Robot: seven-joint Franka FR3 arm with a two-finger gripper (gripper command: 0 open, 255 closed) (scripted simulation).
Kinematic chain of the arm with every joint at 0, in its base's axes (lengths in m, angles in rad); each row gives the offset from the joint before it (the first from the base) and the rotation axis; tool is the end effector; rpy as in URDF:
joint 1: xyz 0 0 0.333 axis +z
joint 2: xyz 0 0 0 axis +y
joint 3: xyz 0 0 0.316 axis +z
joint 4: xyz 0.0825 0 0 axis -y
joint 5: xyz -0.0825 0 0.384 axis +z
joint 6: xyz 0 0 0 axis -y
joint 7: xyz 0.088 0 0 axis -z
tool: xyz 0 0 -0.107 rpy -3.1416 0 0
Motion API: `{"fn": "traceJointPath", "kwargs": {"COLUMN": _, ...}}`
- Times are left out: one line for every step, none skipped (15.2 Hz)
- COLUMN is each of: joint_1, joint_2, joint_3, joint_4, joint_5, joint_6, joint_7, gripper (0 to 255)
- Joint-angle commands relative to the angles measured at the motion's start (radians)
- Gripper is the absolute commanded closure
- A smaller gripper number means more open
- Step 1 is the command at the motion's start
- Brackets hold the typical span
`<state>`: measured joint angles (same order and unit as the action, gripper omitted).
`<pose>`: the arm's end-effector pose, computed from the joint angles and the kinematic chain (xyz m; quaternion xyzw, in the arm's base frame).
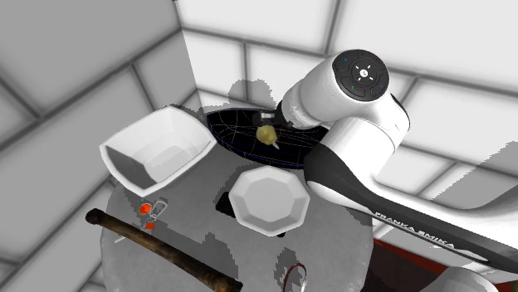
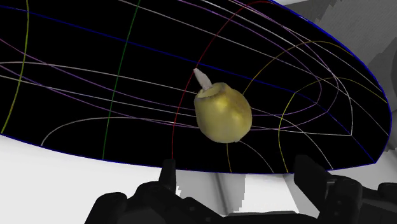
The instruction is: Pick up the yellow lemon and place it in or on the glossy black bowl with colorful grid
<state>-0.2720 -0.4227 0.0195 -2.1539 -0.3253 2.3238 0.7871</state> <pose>0.4548 -0.1216 0.6365 0.8543 -0.4063 0.3169 0.0681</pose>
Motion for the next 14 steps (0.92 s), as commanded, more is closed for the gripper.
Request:
{"fn": "traceJointPath", "kwargs": {"joint_1": 0.000, "joint_2": 0.000, "joint_3": 0.000, "joint_4": 0.000, "joint_5": 0.000, "joint_6": 0.000, "joint_7": 0.000, "gripper": 0}}
{"fn": "traceJointPath", "kwargs": {"joint_1": 0.000, "joint_2": 0.000, "joint_3": 0.000, "joint_4": 0.000, "joint_5": 0.000, "joint_6": 0.000, "joint_7": 0.000, "gripper": 0}}
{"fn": "traceJointPath", "kwargs": {"joint_1": 0.004, "joint_2": -0.021, "joint_3": 0.004, "joint_4": 0.009, "joint_5": 0.005, "joint_6": -0.030, "joint_7": -0.003, "gripper": 0}}
{"fn": "traceJointPath", "kwargs": {"joint_1": 0.008, "joint_2": -0.040, "joint_3": 0.009, "joint_4": 0.019, "joint_5": 0.011, "joint_6": -0.061, "joint_7": -0.006, "gripper": 0}}
{"fn": "traceJointPath", "kwargs": {"joint_1": 0.012, "joint_2": -0.059, "joint_3": 0.013, "joint_4": 0.030, "joint_5": 0.016, "joint_6": -0.092, "joint_7": -0.009, "gripper": 0}}
{"fn": "traceJointPath", "kwargs": {"joint_1": 0.014, "joint_2": -0.073, "joint_3": 0.017, "joint_4": 0.040, "joint_5": 0.020, "joint_6": -0.116, "joint_7": -0.011, "gripper": 0}}
{"fn": "traceJointPath", "kwargs": {"joint_1": 0.014, "joint_2": -0.073, "joint_3": 0.017, "joint_4": 0.040, "joint_5": 0.020, "joint_6": -0.116, "joint_7": -0.011, "gripper": 0}}
{"fn": "traceJointPath", "kwargs": {"joint_1": 0.014, "joint_2": -0.073, "joint_3": 0.017, "joint_4": 0.040, "joint_5": 0.020, "joint_6": -0.116, "joint_7": -0.011, "gripper": 0}}
{"fn": "traceJointPath", "kwargs": {"joint_1": 0.014, "joint_2": -0.073, "joint_3": 0.017, "joint_4": 0.040, "joint_5": 0.020, "joint_6": -0.116, "joint_7": -0.011, "gripper": 0}}
{"fn": "traceJointPath", "kwargs": {"joint_1": 0.014, "joint_2": -0.073, "joint_3": 0.017, "joint_4": 0.040, "joint_5": 0.020, "joint_6": -0.116, "joint_7": -0.011, "gripper": 0}}
{"fn": "traceJointPath", "kwargs": {"joint_1": 0.014, "joint_2": -0.073, "joint_3": 0.017, "joint_4": 0.040, "joint_5": 0.020, "joint_6": -0.116, "joint_7": -0.011, "gripper": 0}}
{"fn": "traceJointPath", "kwargs": {"joint_1": 0.014, "joint_2": -0.073, "joint_3": 0.017, "joint_4": 0.040, "joint_5": 0.020, "joint_6": -0.116, "joint_7": -0.011, "gripper": 0}}
{"fn": "traceJointPath", "kwargs": {"joint_1": 0.014, "joint_2": -0.073, "joint_3": 0.017, "joint_4": 0.040, "joint_5": 0.020, "joint_6": -0.116, "joint_7": -0.011, "gripper": 0}}
{"fn": "traceJointPath", "kwargs": {"joint_1": 0.014, "joint_2": -0.073, "joint_3": 0.017, "joint_4": 0.040, "joint_5": 0.020, "joint_6": -0.116, "joint_7": -0.011, "gripper": 0}}
